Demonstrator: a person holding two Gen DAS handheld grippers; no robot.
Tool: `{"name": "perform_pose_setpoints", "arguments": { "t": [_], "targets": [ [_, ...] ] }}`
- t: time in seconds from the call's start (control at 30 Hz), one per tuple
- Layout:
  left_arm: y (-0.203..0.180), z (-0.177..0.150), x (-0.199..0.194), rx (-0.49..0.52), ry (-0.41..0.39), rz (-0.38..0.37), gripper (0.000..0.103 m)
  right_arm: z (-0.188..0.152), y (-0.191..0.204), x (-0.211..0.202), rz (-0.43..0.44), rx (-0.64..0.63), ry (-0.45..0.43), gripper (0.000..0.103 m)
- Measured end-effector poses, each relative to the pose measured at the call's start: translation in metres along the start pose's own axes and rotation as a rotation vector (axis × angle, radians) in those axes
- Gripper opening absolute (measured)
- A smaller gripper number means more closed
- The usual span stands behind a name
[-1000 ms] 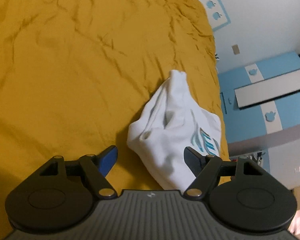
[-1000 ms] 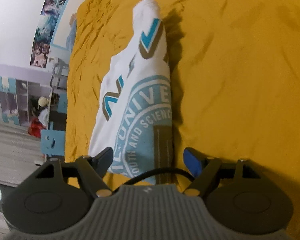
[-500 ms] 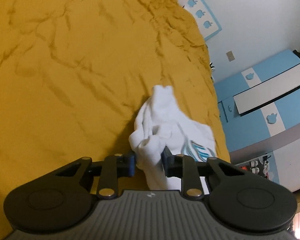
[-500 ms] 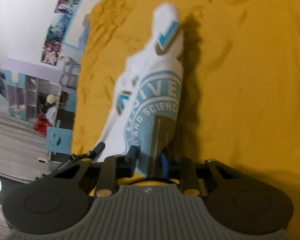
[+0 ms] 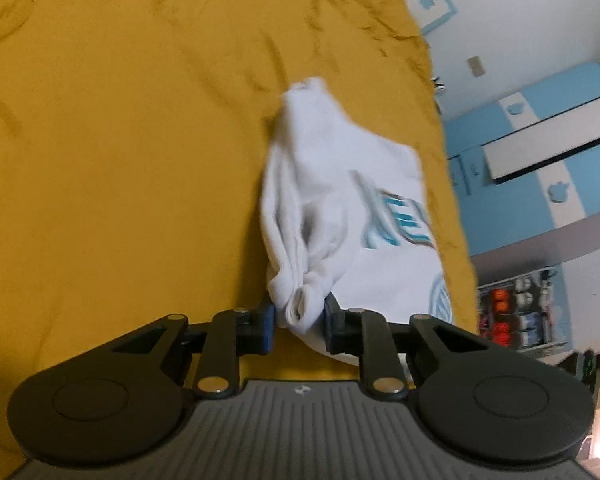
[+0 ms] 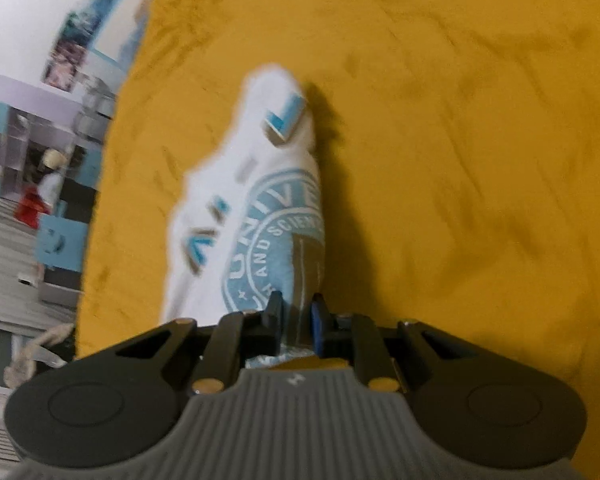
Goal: Fold small clothes
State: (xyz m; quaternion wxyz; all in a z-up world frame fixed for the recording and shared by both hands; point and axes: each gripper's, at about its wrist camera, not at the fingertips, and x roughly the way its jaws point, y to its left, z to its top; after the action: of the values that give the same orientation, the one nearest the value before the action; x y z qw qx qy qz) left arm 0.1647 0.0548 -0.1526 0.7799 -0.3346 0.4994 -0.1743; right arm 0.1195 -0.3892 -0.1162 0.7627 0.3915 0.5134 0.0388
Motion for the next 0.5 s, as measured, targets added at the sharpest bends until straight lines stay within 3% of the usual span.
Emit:
{"name": "perform_pose_setpoints", "arguments": {
  "t": [0.13, 0.27, 0.5],
  "targets": [
    [0.012, -0.002, 0.009, 0.033, 0.013, 0.0, 0.027, -0.024, -0.031, 0.021, 0.012, 0.027, -0.055, 0.007],
    [0.008, -0.003, 0.003, 0.07, 0.023, 0.012, 0.031, -0.035, -0.038, 0.021, 0.019, 0.02, -0.09, 0.008],
    [0.009, -0.004, -0.033, 0.139, 0.046, 0.088, 0.032, -0.043, -0.007, 0.001, -0.111, -0.202, -0.118, 0.014]
  ]
}}
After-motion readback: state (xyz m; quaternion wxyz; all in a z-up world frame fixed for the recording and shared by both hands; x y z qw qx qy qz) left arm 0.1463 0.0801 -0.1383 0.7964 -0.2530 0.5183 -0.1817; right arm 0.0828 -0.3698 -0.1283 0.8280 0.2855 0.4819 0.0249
